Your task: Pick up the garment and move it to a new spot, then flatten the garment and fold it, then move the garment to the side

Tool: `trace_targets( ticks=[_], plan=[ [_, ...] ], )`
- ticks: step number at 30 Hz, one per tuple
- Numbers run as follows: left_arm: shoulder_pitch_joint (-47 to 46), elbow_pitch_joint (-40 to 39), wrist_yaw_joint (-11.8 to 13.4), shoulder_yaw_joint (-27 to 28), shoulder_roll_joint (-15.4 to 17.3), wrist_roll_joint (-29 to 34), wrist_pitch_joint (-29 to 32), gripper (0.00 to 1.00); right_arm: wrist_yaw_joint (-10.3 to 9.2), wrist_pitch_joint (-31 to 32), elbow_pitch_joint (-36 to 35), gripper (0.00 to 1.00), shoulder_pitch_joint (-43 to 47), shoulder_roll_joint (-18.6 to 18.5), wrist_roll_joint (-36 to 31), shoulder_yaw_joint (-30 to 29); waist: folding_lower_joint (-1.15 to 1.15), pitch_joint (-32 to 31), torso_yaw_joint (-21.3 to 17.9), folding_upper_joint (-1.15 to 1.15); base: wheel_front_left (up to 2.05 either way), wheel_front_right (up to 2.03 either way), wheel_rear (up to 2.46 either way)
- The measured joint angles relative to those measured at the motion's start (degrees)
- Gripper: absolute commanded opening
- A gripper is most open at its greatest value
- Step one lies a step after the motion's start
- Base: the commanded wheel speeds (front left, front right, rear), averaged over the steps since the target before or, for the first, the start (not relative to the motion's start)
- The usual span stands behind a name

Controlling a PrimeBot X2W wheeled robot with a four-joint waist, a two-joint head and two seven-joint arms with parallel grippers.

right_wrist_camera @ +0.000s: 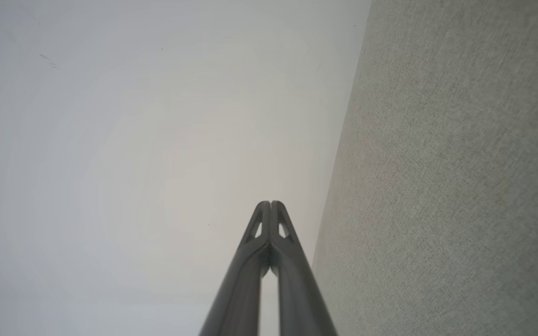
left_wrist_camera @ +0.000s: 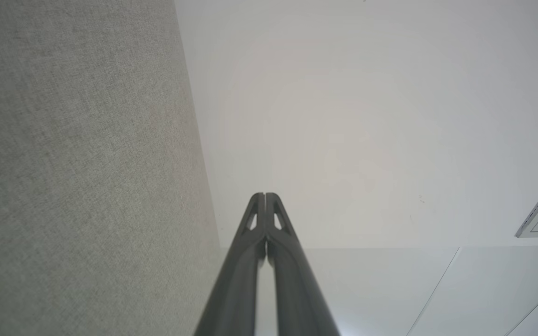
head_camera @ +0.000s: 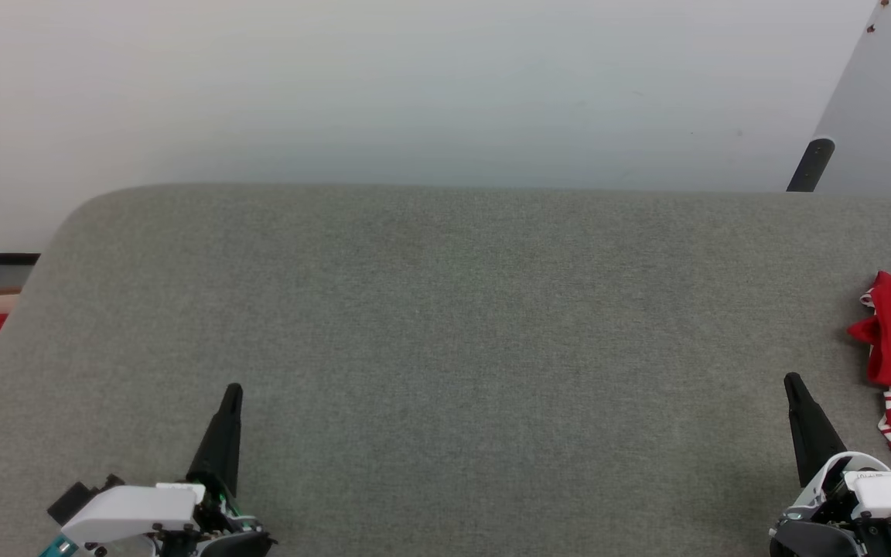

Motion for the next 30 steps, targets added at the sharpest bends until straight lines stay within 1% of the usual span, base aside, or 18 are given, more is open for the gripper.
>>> trace_targets(
  ticks=[30],
  plan=[
    [0.0,0.0,0.0,0.0,0.0,0.0,0.0,0.0,0.0,0.0,0.0,0.0,0.0,0.0,0.0,0.0,0.0,0.0,0.0,0.0,0.0,0.0,0.0]
  ],
)
